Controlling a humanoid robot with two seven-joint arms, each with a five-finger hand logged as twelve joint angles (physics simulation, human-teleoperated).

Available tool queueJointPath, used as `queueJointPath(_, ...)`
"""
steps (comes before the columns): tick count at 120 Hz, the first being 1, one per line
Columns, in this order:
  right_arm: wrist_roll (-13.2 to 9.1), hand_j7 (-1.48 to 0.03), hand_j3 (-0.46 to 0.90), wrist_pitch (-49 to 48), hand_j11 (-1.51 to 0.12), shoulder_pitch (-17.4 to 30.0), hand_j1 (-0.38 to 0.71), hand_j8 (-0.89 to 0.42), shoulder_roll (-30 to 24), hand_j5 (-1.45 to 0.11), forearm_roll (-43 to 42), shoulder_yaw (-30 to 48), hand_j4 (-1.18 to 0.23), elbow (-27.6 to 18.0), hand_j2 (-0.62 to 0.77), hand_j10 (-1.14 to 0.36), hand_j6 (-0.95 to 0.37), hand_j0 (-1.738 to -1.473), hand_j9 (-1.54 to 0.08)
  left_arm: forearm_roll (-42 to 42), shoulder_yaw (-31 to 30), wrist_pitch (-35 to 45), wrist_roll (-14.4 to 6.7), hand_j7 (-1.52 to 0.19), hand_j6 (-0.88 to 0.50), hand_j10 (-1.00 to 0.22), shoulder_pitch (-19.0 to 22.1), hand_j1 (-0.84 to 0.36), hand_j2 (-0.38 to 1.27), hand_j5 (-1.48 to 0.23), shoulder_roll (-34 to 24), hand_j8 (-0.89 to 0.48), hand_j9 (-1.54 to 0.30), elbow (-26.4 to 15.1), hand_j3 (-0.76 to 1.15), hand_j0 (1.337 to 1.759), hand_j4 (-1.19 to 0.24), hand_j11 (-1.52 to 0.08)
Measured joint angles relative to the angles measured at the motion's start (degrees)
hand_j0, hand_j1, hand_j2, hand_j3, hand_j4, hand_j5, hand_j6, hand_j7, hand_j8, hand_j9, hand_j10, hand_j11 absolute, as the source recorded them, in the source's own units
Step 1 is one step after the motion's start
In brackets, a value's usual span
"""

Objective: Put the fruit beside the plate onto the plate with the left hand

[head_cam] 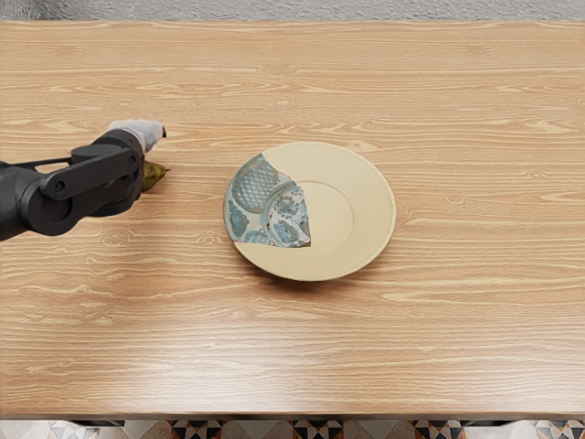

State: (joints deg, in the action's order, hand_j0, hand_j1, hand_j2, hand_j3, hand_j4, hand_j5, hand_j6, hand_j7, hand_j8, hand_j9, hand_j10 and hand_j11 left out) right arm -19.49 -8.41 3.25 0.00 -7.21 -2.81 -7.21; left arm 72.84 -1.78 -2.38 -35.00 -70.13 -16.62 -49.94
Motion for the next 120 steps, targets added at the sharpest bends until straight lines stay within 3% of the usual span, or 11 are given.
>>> queueJointPath(82,0.0,0.00,0.00,0.0,0.00,0.0,-0.35,0.00,0.0,0.00,0.0,0.0,0.00,0.0,0.00,0.00,0.00,-1.658,0.00,-0.9,-1.3,-2.4,0.0,-0.26,-0.20,-0.20,0.0,0.11,0.04,-0.26,0.8,-0.20,-0.26,1.3,0.00,1.658,-0.20,-0.26)
queueJointPath(120,0.0,0.00,0.00,0.0,0.00,0.0,-0.35,0.00,0.0,0.00,0.0,0.0,0.00,0.0,0.00,0.00,0.00,-1.658,0.00,-1.0,-1.3,-2.6,0.0,-0.34,-0.27,-0.27,0.0,0.03,0.06,-0.34,0.9,-0.27,-0.34,2.6,0.00,1.658,-0.27,-0.34)
